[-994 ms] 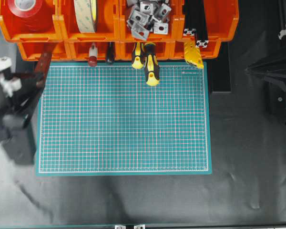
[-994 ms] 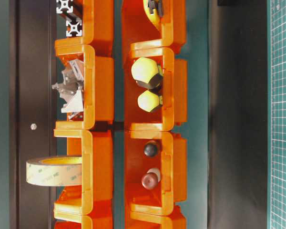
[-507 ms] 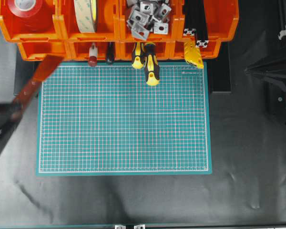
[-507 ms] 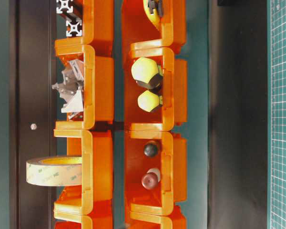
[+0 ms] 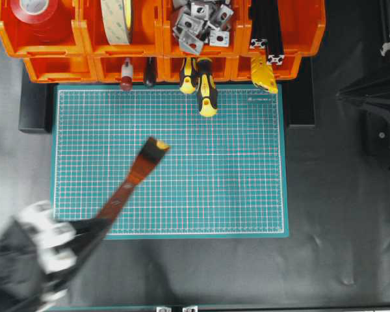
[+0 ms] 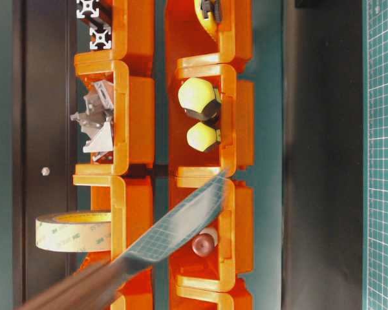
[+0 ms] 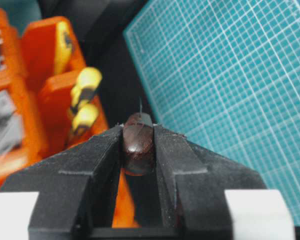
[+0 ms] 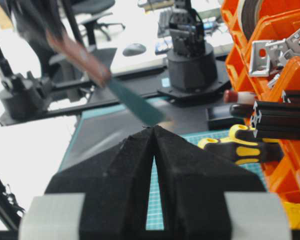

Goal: Pick red screwdriver from container rack with left arm.
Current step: 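Swing the held putty knife over the mat and lower it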

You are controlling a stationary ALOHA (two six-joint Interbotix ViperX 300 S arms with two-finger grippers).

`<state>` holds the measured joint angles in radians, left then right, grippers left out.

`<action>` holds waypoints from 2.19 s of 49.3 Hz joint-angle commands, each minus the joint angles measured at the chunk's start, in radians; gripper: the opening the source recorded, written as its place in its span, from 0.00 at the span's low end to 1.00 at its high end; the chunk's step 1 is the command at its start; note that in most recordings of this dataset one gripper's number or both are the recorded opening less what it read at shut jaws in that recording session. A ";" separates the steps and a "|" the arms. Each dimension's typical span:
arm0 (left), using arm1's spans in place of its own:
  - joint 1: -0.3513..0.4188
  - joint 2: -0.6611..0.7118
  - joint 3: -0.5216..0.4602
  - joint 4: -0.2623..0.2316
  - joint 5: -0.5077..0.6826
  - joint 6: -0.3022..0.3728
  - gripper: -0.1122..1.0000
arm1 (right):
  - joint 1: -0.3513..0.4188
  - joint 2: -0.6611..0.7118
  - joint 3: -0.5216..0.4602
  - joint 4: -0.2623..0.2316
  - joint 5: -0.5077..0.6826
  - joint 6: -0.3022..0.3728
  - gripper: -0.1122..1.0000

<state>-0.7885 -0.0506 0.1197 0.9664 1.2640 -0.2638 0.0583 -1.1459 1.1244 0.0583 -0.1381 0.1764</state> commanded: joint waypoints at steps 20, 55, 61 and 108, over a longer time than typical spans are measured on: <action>0.287 0.066 0.172 0.005 -0.517 -0.002 0.29 | 0.005 0.003 -0.044 0.005 0.098 0.143 0.09; 0.390 0.101 0.213 0.005 -0.555 -0.011 0.29 | 0.005 0.000 -0.044 0.002 0.117 0.140 0.09; 0.390 0.103 0.215 0.005 -0.558 -0.040 0.29 | 0.003 0.000 -0.043 0.000 0.117 0.140 0.09; 0.367 0.072 0.336 0.005 -0.652 -0.565 0.90 | 0.005 0.002 -0.040 -0.002 0.130 0.138 0.09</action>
<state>-0.4111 0.0644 0.4571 0.9664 0.6167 -0.7394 0.0614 -1.1520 1.1152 0.0583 -0.0061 0.3160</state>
